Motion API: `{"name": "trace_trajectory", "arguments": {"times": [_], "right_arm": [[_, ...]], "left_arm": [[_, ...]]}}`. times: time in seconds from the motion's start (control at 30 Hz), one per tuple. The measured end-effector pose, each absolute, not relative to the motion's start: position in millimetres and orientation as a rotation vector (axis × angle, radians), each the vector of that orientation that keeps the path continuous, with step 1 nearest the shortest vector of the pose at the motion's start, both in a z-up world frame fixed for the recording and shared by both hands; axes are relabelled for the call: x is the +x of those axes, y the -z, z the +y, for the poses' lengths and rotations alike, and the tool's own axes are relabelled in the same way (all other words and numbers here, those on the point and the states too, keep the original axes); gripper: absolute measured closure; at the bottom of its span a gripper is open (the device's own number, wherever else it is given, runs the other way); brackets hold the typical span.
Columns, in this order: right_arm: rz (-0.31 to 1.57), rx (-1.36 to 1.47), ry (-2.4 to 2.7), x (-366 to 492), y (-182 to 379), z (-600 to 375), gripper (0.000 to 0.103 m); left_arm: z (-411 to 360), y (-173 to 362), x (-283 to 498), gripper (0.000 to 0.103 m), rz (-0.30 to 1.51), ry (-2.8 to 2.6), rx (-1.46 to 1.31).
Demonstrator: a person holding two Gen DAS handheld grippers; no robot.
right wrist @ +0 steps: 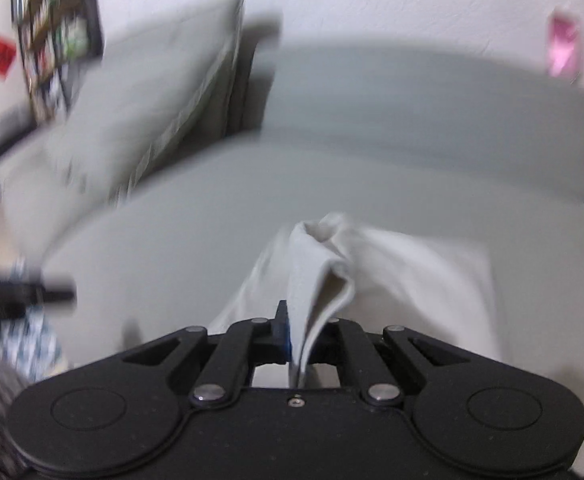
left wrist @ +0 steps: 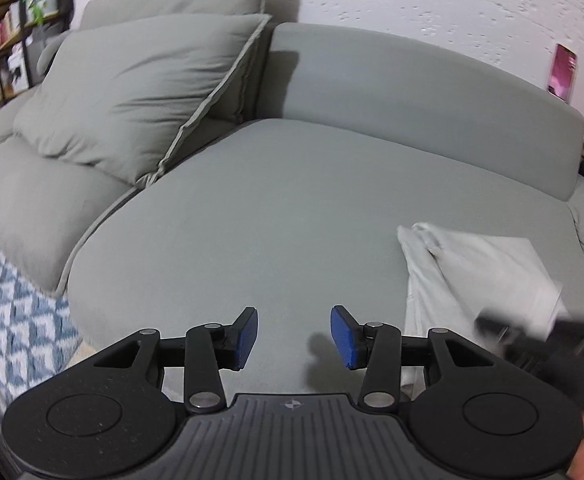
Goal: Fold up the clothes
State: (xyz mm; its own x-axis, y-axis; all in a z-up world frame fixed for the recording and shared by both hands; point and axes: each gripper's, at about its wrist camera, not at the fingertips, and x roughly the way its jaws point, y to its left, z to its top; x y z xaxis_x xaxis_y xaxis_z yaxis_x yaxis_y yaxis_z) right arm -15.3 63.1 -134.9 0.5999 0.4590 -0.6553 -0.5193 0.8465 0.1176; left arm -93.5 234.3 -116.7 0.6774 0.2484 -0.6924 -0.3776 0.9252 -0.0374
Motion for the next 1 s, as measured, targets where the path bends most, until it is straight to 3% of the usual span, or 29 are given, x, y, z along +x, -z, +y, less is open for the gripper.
{"name": "trace_trajectory", "arguments": {"times": [0.13, 0.37, 0.6, 0.77, 0.8, 0.93, 1.0], "right_arm": [[0.799, -0.075, -0.569, -16, 154, 66, 0.099], [0.742, 0.021, -0.594, -27, 118, 59, 0.099], [0.785, -0.057, -0.641, -30, 122, 78, 0.099], [0.883, -0.062, -0.893, -35, 123, 66, 0.073], [0.885, -0.046, -0.941, -37, 119, 58, 0.073], [0.851, 0.037, -0.929, -34, 99, 3, 0.075], [0.829, 0.093, -0.873, -27, 92, -32, 0.093]], "left_arm": [[239, 117, -98, 0.059, 0.733, -0.358, -0.212], [236, 115, -97, 0.059, 0.734, -0.348, -0.208], [231, 115, -97, 0.059, 0.737, -0.368, -0.196], [234, 115, -100, 0.059, 0.74, -0.377, -0.21], [235, 115, -100, 0.059, 0.741, -0.379, -0.212], [236, 115, -101, 0.064, 0.74, -0.384, -0.209], [231, 113, -102, 0.074, 0.716, -0.361, -0.19]]}}
